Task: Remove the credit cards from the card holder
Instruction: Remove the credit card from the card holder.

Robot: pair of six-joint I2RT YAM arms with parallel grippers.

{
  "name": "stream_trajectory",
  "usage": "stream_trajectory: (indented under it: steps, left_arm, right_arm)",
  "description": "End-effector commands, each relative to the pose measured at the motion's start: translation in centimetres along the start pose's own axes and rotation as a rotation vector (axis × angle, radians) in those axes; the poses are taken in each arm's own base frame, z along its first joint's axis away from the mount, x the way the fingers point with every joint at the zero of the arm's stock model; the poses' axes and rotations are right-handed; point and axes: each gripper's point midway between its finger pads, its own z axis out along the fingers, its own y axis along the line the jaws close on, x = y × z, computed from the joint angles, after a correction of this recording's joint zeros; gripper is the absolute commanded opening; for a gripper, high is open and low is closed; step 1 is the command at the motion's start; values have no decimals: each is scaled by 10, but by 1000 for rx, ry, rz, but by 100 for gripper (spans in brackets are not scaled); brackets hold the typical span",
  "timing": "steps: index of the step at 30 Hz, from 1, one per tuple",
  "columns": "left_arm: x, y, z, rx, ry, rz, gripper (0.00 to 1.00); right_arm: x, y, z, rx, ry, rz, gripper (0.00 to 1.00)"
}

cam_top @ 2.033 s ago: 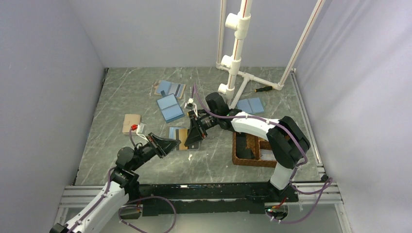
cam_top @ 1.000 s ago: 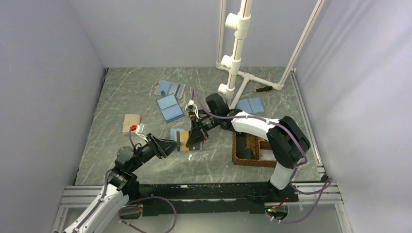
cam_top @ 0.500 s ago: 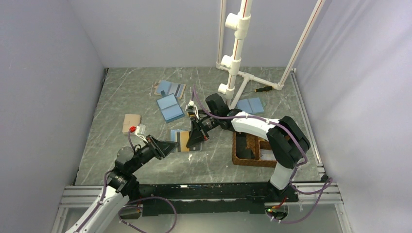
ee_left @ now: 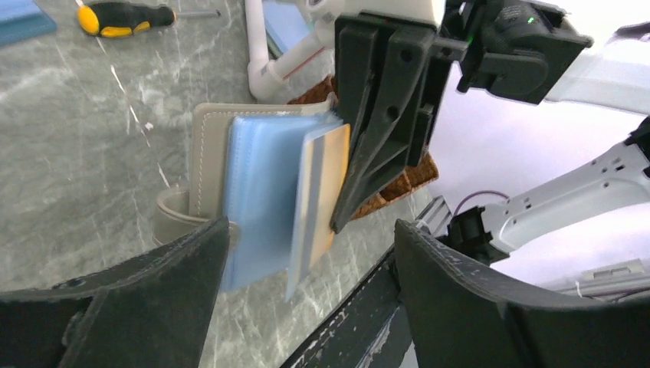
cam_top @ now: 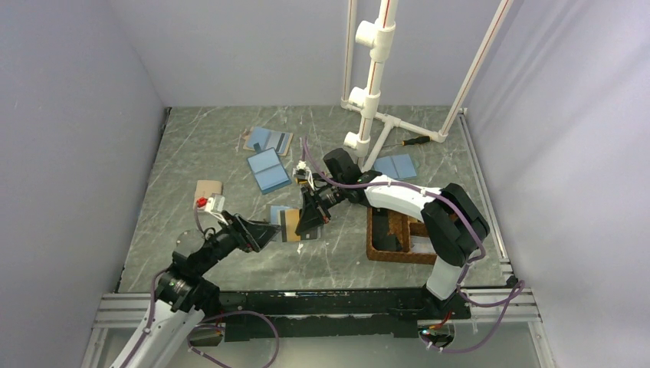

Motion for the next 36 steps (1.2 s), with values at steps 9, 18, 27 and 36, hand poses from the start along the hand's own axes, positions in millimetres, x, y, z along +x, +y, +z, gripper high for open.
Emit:
stream_trajectory:
  steps: [9,18,27,36]
  left_arm:
    - [-14,21,-21,-181,-63,67,91]
    - [-14,5,-18,-83,-66,84,90]
    - [-8,-9,-6,25,-30,80,66]
    - [-6,-15,6,91,-7,84,41]
  right_arm:
    - [-12,11,-5,-43,24,-197,0]
    - [-9,14,-5,-72,32,-208,0]
    - [-7,15,-5,-91,35,-207,0]
    - [-6,14,-4,-89,38,-207,0]
